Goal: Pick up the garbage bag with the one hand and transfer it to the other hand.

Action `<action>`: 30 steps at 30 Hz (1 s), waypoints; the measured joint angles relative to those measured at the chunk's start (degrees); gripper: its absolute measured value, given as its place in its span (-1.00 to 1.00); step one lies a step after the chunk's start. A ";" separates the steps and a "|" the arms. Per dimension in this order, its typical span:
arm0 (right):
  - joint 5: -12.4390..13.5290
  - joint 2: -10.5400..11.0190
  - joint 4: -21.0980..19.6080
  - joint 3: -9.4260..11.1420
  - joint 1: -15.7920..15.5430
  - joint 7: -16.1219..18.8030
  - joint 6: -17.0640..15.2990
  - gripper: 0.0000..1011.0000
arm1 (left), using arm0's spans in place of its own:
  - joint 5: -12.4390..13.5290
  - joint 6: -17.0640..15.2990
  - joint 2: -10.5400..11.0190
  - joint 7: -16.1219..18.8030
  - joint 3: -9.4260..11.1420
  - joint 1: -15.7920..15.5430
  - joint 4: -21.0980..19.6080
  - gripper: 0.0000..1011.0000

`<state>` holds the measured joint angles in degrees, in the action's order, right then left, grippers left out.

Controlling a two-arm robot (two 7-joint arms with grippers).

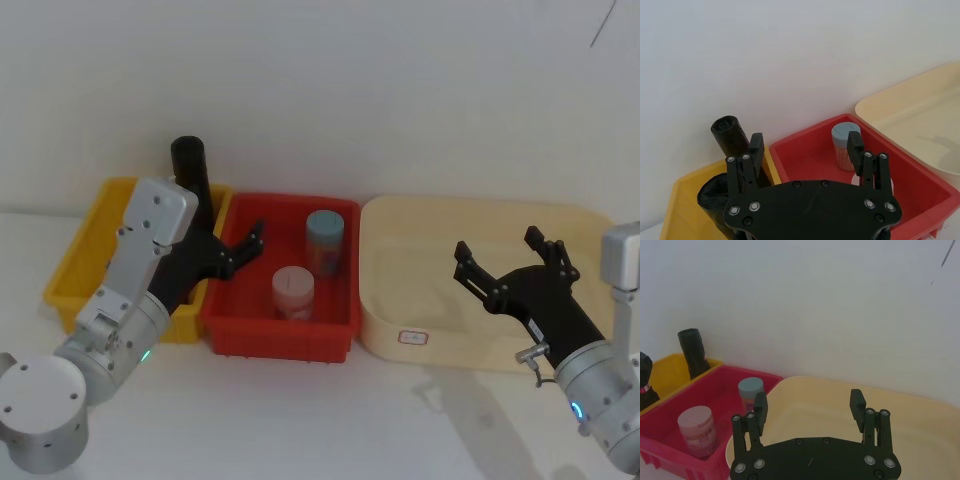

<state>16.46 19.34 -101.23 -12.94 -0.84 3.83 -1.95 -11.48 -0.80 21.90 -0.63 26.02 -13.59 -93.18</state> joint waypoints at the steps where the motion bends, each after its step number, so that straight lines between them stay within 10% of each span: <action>1: 0.00 0.00 0.00 0.00 0.00 0.00 0.00 0.99 | 0.00 0.00 0.00 0.00 0.00 0.00 0.00 0.98; 30: 0.00 0.00 0.00 0.00 0.00 0.00 0.00 0.99 | 0.00 0.00 0.00 0.00 0.00 0.00 0.00 0.98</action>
<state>16.47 19.34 -101.23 -12.94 -0.84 3.83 -1.95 -11.48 -0.80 21.90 -0.62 26.02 -13.59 -93.18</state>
